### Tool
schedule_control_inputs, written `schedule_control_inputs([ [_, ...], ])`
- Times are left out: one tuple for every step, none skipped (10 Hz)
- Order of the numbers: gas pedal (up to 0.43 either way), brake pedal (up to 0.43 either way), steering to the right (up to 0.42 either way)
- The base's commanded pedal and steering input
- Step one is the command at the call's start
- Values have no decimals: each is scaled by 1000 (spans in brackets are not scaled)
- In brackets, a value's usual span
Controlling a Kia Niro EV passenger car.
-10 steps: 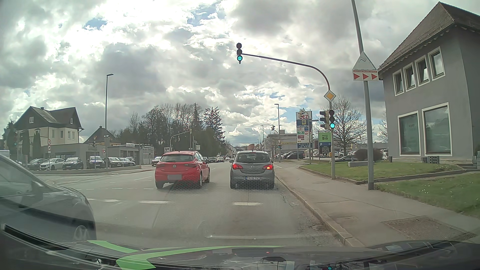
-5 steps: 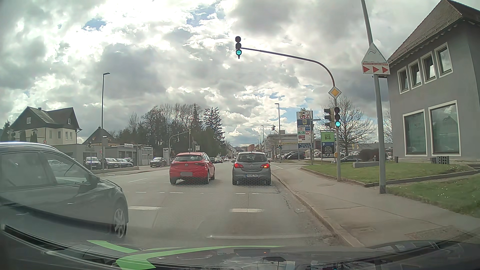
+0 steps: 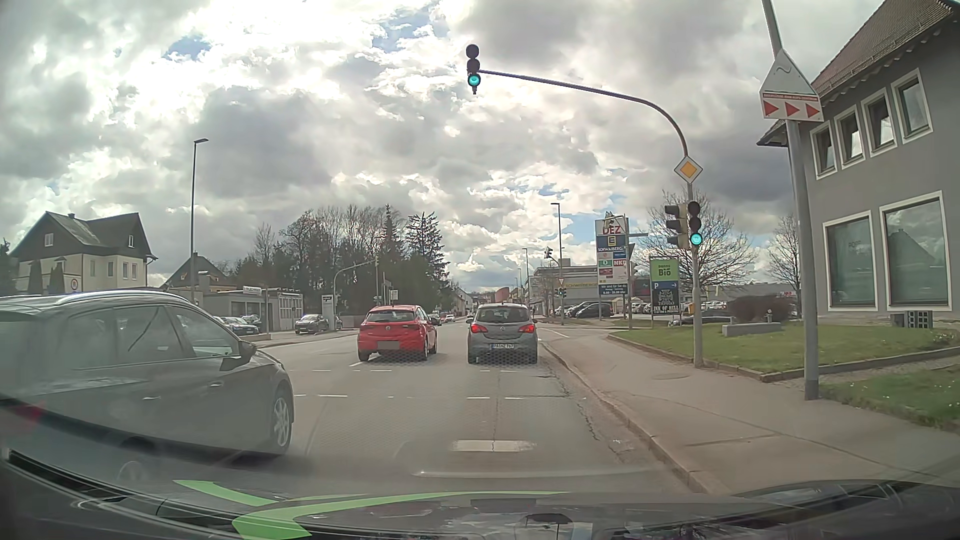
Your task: Follow the waypoints while adhering to traffic rules and regulations
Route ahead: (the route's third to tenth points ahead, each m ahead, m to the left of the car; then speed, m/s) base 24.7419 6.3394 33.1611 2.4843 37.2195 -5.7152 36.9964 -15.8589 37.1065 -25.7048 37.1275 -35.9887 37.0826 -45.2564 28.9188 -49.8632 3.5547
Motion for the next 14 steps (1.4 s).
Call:
schedule_control_inputs([
  [390, 0, -4],
  [378, 0, -3],
  [370, 0, -4],
  [370, 0, -3],
  [370, 0, -3],
  [339, 0, -4],
  [319, 0, -4],
  [319, 0, -4],
  [287, 0, -5],
  [280, 0, -10],
  [248, 0, -14],
  [209, 0, -16],
  [197, 0, -16],
  [189, 0, -16],
])
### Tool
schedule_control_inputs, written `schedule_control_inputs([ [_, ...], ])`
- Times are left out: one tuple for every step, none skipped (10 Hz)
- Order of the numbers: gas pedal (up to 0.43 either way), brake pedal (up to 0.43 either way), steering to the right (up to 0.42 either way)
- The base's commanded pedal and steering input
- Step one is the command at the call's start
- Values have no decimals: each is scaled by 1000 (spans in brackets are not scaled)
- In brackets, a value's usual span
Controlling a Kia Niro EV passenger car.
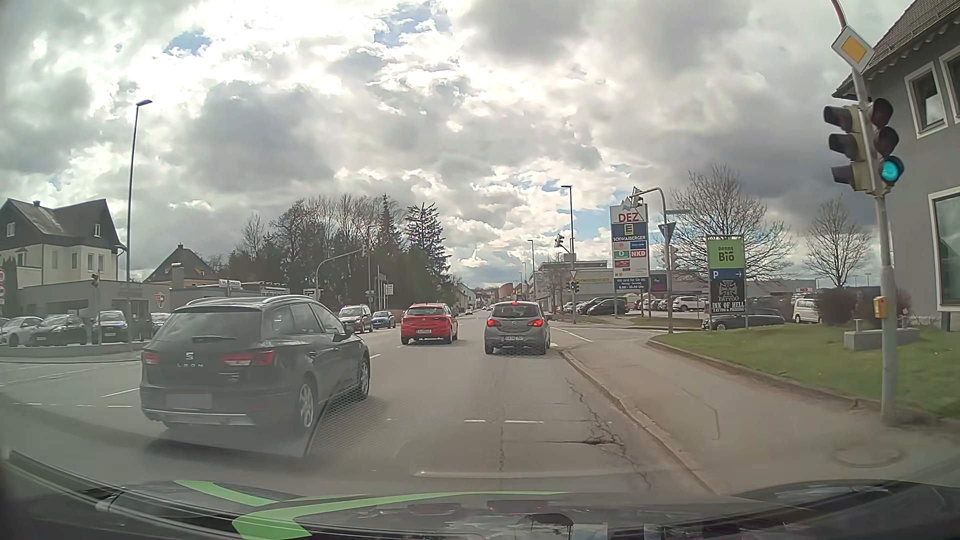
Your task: Follow the waypoints while adhering to traffic rules and regulations
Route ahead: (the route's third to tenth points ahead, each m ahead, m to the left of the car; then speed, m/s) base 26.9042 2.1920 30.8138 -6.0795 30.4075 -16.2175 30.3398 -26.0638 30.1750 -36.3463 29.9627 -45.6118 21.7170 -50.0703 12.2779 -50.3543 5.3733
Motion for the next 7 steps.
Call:
schedule_control_inputs([
  [169, 0, -16],
  [138, 0, -16],
  [118, 0, -16],
  [118, 0, -16],
  [118, 0, -15],
  [118, 0, -14],
  [110, 0, -14],
])
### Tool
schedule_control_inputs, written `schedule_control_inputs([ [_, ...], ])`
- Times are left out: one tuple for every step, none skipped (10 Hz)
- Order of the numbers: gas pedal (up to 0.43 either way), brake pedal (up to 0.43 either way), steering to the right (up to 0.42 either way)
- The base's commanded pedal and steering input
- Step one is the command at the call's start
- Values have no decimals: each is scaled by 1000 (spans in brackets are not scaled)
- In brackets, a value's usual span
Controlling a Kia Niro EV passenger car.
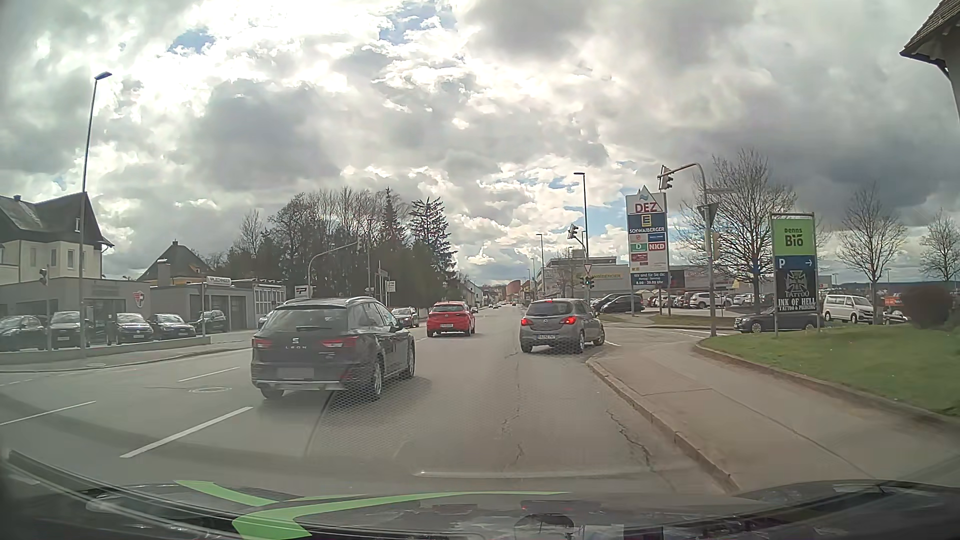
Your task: Follow the waypoints while adhering to traffic rules and regulations
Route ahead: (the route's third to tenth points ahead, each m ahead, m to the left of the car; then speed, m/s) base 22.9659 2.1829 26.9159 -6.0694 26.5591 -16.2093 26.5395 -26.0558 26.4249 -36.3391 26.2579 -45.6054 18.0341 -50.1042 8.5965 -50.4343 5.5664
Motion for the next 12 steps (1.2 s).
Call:
schedule_control_inputs([
  [59, 0, -13],
  [47, 0, -12],
  [47, 0, -12],
  [47, 0, -11],
  [47, 0, -10],
  [47, 0, -10],
  [47, 0, -10],
  [39, 0, -8],
  [28, 0, -7],
  [20, 0, -6],
  [8, 0, -5],
  [0, 0, -5],
])
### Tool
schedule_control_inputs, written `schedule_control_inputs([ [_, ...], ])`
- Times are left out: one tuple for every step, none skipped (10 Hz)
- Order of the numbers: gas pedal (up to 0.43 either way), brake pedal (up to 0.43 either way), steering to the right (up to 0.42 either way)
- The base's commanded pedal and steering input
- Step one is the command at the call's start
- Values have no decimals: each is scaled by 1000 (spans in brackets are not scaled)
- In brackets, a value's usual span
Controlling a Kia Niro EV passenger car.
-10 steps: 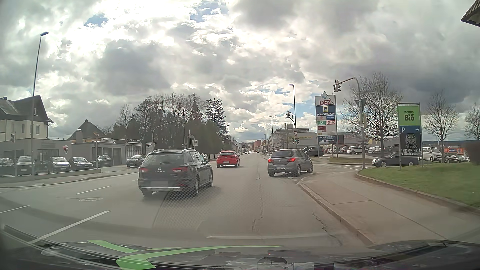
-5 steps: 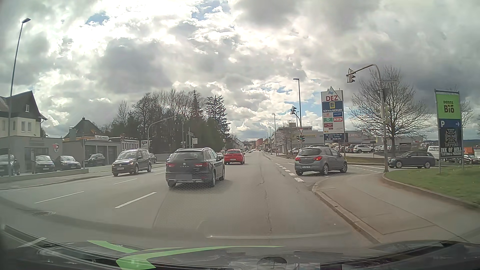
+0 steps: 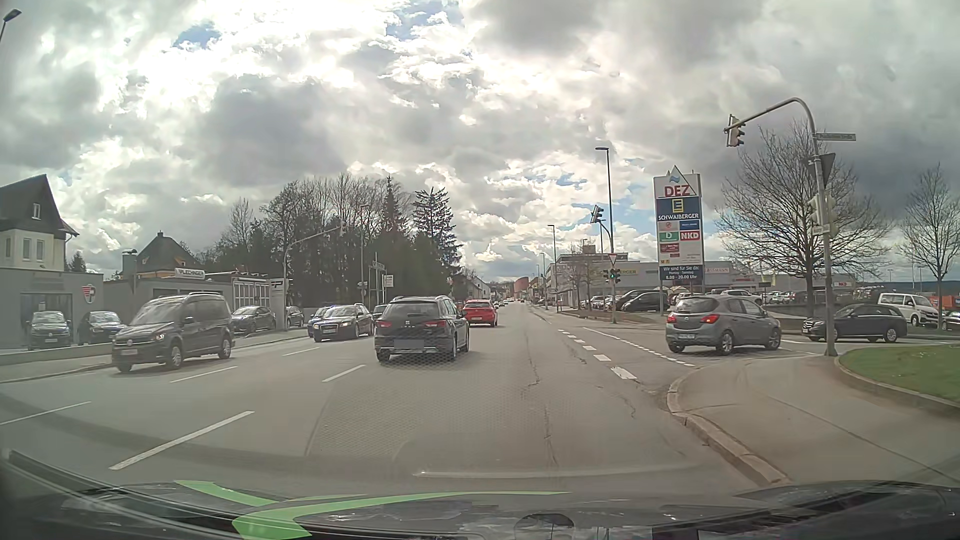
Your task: Follow the waypoints while adhering to traffic rules and regulations
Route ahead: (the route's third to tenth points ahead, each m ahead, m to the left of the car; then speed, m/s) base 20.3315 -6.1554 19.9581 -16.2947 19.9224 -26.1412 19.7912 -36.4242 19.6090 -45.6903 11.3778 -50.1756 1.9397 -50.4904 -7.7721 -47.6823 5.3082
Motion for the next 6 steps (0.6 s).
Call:
schedule_control_inputs([
  [0, 0, -4],
  [0, 0, -4],
  [0, 0, -3],
  [0, 0, 0],
  [0, 0, 5],
  [0, 0, 12],
])
